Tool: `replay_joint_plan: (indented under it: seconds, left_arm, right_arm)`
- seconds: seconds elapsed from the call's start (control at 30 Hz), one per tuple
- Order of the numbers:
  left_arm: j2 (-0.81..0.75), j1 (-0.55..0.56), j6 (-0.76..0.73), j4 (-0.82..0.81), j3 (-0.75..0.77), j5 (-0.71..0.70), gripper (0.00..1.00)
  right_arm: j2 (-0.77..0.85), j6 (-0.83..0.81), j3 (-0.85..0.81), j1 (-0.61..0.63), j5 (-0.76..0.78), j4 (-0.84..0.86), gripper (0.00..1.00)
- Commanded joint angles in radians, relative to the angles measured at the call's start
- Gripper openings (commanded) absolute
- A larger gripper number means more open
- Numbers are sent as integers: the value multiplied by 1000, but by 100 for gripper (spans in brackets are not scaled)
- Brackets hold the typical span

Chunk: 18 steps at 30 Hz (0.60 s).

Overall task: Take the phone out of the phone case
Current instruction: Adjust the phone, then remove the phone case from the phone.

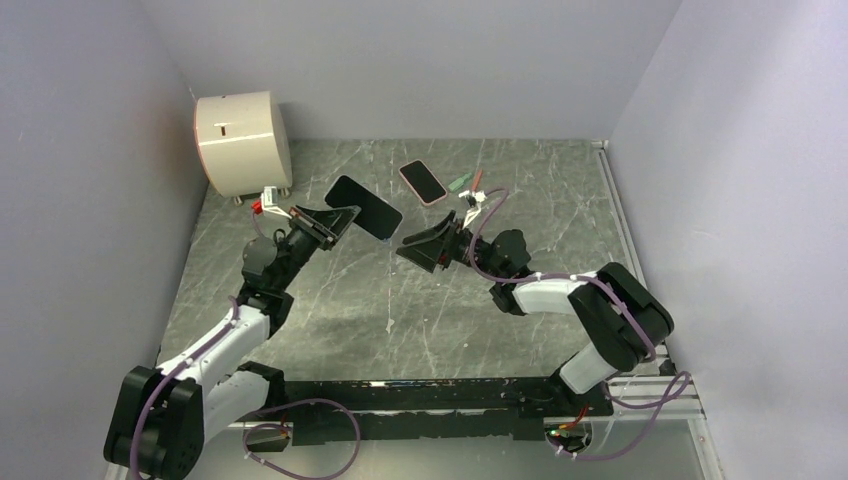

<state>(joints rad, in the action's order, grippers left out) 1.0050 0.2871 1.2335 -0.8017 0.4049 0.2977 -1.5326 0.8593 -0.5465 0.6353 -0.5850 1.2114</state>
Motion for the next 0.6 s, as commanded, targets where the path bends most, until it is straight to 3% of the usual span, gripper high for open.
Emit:
replay_joint_plan:
  seconds: [0.0,0.57]
  left_arm:
    - [-2,23,72,-156,-4,-73,2]
    - [2,70,113,-197,-34,-124,3]
  right_arm:
    - [-39,68,-10,20,40,240,68]
    - [-124,97,-94,50,64,304,54]
